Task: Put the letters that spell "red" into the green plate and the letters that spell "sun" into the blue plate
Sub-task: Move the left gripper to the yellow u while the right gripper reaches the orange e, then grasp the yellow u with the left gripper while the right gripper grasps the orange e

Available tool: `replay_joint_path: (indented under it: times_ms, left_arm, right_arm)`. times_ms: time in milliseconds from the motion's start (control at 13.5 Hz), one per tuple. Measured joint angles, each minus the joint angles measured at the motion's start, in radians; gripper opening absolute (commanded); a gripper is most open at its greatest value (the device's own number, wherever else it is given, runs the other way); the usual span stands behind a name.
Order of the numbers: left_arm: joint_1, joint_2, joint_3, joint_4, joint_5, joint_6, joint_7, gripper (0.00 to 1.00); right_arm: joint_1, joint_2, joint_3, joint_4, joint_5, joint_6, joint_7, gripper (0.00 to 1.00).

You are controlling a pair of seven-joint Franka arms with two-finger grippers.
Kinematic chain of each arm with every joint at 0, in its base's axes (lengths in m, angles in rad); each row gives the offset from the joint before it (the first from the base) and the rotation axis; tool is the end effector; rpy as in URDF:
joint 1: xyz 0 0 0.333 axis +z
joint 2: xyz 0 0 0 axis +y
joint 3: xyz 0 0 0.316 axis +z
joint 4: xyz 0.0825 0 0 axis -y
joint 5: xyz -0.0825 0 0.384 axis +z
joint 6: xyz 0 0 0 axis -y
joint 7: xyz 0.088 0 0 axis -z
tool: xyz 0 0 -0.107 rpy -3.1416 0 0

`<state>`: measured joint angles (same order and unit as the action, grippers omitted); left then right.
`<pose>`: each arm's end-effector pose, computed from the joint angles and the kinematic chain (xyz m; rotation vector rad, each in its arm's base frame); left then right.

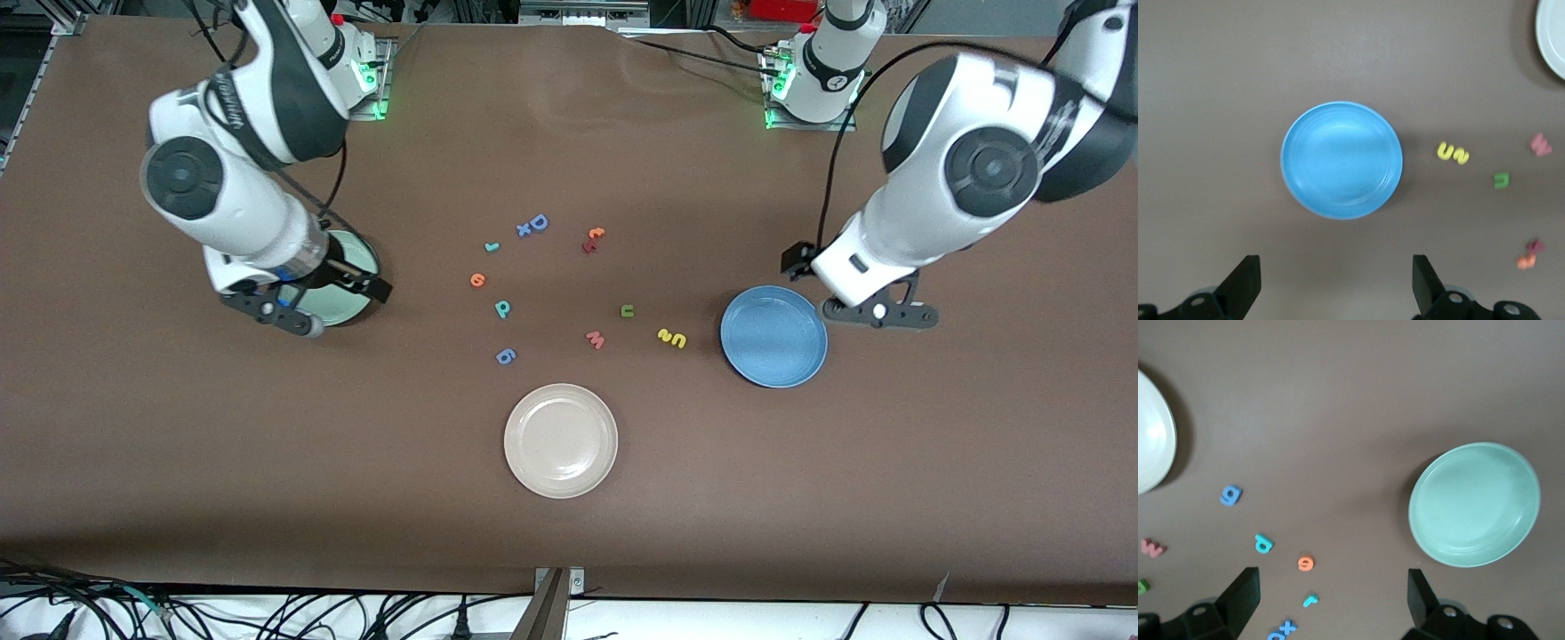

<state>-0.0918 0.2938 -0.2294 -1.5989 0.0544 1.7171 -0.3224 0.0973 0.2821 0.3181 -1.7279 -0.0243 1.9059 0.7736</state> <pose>0.6017 -0.1803 0.4517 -3.0911 0.0113 0.2531 0.5785 0.2371 0.4173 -3.0834 0.5563 0.1738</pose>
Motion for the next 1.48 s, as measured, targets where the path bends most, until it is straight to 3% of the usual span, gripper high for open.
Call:
replay_joint_path:
  times_ms: [517,739,960,1182,1477]
  left_arm:
    - [-0.053,0.194,-0.006,-0.003,-0.036,0.231,-0.524,1.00]
    - [-0.086,0.305,-0.008,-0.007,-0.037,0.413,-0.775,0.92]
    - [-0.136,0.378,-0.008,-0.006,-0.037,0.516,-0.998,0.86]
    - [-0.146,0.395,-0.006,-0.011,-0.037,0.523,-1.071,0.83]
    - [-0.146,0.405,-0.006,-0.084,-0.037,0.589,-1.120,0.80]
  right_arm:
    - [0.145,0.126,0.003,-0.225,-0.028,0.272,0.015,0.98]
    - [0.192,0.199,0.003,-0.239,-0.036,0.329,0.033,0.88]
    - [0.196,0.238,0.000,-0.239,-0.045,0.369,0.036,0.86]
    - [0.195,0.257,-0.006,-0.239,-0.052,0.416,0.041,0.83]
    - [0.196,0.285,-0.006,-0.239,-0.052,0.471,0.067,0.64]
